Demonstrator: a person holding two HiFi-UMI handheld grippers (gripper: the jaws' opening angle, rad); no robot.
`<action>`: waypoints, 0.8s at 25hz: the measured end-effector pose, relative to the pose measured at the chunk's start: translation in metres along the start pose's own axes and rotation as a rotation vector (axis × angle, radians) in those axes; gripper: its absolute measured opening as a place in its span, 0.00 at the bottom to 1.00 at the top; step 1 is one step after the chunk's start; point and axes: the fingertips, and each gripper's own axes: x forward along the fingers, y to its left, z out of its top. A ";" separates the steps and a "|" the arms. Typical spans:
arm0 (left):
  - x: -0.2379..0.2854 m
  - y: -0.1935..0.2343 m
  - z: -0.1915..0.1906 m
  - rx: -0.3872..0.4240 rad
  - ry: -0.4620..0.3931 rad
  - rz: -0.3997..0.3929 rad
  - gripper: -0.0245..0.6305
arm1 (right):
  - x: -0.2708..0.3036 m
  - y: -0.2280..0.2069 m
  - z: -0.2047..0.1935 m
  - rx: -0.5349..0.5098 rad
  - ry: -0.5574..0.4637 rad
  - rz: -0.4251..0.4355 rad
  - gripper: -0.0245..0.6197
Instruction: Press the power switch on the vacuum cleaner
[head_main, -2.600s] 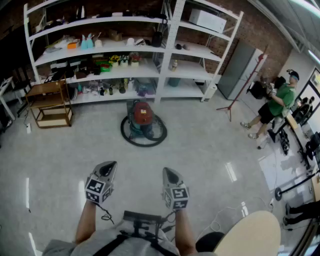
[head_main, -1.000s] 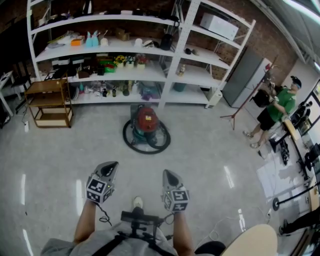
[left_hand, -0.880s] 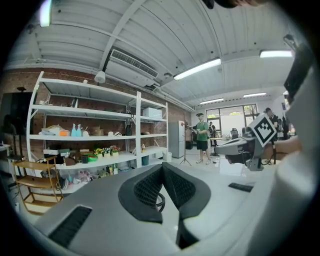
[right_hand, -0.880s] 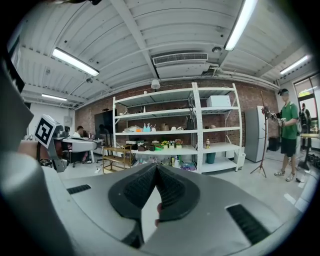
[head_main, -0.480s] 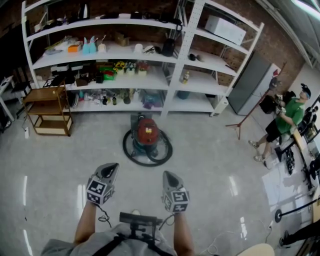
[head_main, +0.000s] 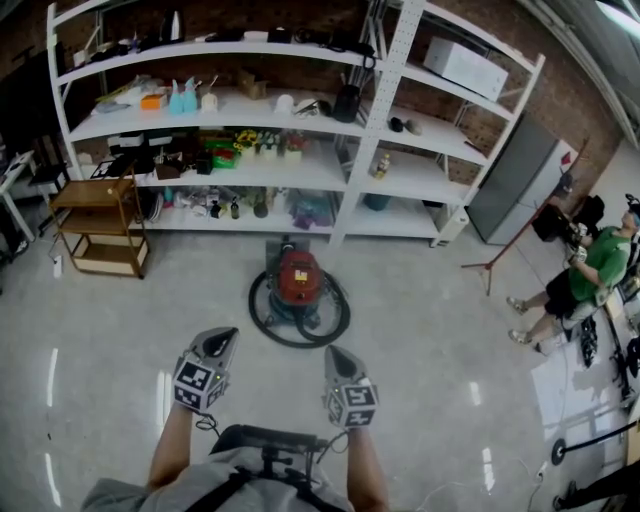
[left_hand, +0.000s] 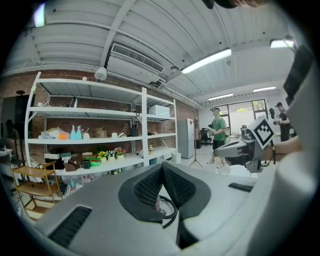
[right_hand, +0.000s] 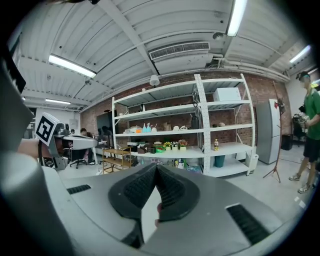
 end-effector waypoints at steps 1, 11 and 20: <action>0.003 0.002 0.002 0.000 0.000 0.000 0.05 | 0.003 -0.002 0.000 0.000 0.004 0.002 0.06; 0.053 0.029 -0.009 -0.006 0.014 -0.025 0.05 | 0.051 -0.021 -0.009 0.012 0.034 -0.007 0.06; 0.127 0.092 0.008 -0.003 0.012 -0.059 0.05 | 0.134 -0.047 0.017 0.013 0.039 -0.031 0.06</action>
